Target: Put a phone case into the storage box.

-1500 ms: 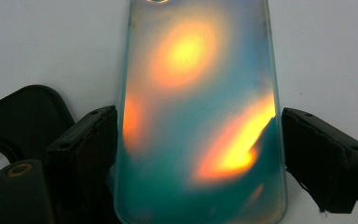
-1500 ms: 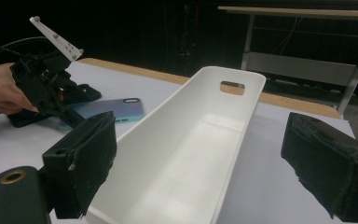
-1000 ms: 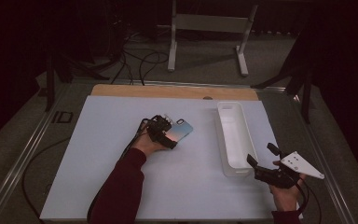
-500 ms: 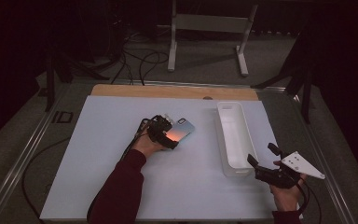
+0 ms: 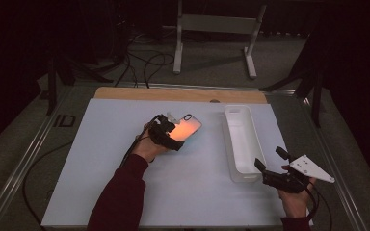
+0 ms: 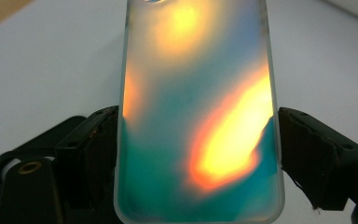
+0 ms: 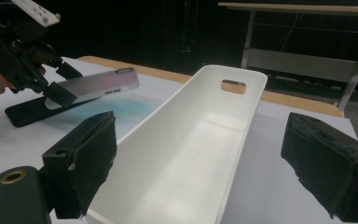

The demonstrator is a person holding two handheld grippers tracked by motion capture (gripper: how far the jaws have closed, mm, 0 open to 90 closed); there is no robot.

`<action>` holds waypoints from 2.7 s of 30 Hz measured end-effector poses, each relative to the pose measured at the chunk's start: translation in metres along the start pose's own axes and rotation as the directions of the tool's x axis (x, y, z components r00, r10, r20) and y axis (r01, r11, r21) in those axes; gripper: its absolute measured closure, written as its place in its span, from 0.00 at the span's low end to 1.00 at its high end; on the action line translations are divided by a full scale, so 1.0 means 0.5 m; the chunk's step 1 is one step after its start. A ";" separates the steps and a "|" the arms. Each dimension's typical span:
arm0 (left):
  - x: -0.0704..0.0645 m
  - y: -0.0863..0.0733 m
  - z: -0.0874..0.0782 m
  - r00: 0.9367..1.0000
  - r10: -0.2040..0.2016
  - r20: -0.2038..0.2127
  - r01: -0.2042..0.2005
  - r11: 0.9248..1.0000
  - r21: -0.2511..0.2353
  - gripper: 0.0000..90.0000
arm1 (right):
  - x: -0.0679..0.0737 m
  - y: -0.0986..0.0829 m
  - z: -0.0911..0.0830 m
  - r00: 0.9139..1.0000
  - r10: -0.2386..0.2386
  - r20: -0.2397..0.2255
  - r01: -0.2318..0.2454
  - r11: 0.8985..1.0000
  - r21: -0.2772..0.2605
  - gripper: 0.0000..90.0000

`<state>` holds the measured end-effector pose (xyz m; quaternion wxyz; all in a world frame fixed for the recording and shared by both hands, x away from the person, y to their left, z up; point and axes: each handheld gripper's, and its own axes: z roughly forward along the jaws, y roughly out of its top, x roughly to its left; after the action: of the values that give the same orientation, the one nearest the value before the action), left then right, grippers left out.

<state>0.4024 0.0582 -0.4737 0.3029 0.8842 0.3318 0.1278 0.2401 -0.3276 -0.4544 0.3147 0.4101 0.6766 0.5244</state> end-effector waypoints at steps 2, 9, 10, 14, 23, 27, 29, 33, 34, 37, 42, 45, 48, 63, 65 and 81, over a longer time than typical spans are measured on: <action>-0.003 0.002 -0.011 1.000 0.005 -0.009 -0.005 1.000 -0.013 0.19 | 0.001 0.001 0.002 1.000 0.005 -0.002 -0.005 1.000 0.004 0.11; -0.011 0.006 -0.039 1.000 0.017 -0.021 -0.019 0.998 -0.058 0.19 | 0.005 0.006 0.009 1.000 0.008 -0.018 -0.008 1.000 0.017 0.11; -0.011 0.006 -0.039 1.000 0.017 -0.021 -0.019 0.998 -0.058 0.19 | 0.005 0.007 0.010 1.000 0.009 -0.020 -0.009 1.000 0.020 0.11; -0.020 0.010 -0.059 0.999 0.035 -0.028 -0.037 0.995 -0.093 0.19 | 0.006 0.013 0.016 1.000 0.004 -0.029 -0.003 0.999 0.034 0.11; -0.036 0.013 -0.075 0.998 0.059 -0.037 -0.064 0.989 -0.136 0.19 | 0.011 0.022 0.035 0.998 0.003 -0.066 0.003 0.996 0.084 0.11; -0.046 0.015 -0.088 0.997 0.075 -0.028 -0.079 0.983 -0.165 0.19 | 0.015 0.030 0.046 0.996 0.012 -0.084 -0.004 0.995 0.095 0.11; -0.054 0.017 -0.096 0.996 0.091 -0.026 -0.094 0.979 -0.181 0.19 | 0.015 0.035 0.050 0.996 0.021 -0.092 -0.012 0.995 0.097 0.11; -0.062 0.019 -0.099 0.994 0.104 -0.024 -0.106 0.976 -0.190 0.19 | 0.018 0.043 0.061 0.992 0.049 -0.114 -0.037 0.994 0.107 0.11; -0.066 0.019 -0.100 0.994 0.110 -0.019 -0.111 0.975 -0.194 0.19 | 0.019 0.045 0.065 0.992 0.053 -0.117 -0.040 0.993 0.110 0.11; -0.072 0.020 -0.101 0.993 0.117 -0.016 -0.117 0.973 -0.198 0.19 | 0.021 0.049 0.075 0.989 0.064 -0.133 -0.047 0.991 0.127 0.11; -0.083 0.021 -0.103 0.991 0.134 -0.001 -0.131 0.969 -0.211 0.19 | 0.027 0.055 0.090 0.984 0.078 -0.157 -0.054 0.988 0.147 0.11; -0.087 0.022 -0.104 0.989 0.147 0.004 -0.142 0.966 -0.215 0.19 | 0.029 0.059 0.095 0.983 0.075 -0.166 -0.050 0.988 0.149 0.11; -0.099 0.023 -0.107 0.986 0.167 0.013 -0.160 0.962 -0.222 0.19 | 0.034 0.066 0.103 0.981 0.079 -0.178 -0.052 0.987 0.152 0.11; -0.142 0.040 -0.116 0.968 0.249 0.044 -0.230 0.938 -0.258 0.19 | 0.052 0.087 0.126 0.971 0.098 -0.218 -0.065 0.986 0.151 0.11; -0.149 0.042 -0.115 0.963 0.265 0.046 -0.244 0.933 -0.264 0.19 | 0.054 0.089 0.129 0.970 0.100 -0.223 -0.067 0.986 0.150 0.11; -0.204 0.058 -0.111 0.929 0.360 0.082 -0.320 0.896 -0.308 0.19 | 0.082 0.102 0.152 0.944 0.153 -0.293 -0.101 0.977 0.188 0.15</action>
<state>0.3172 -0.0017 -0.4149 0.4238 0.8814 0.1283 0.1647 0.2977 -0.2512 -0.4240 0.1353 0.3922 0.7314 0.5412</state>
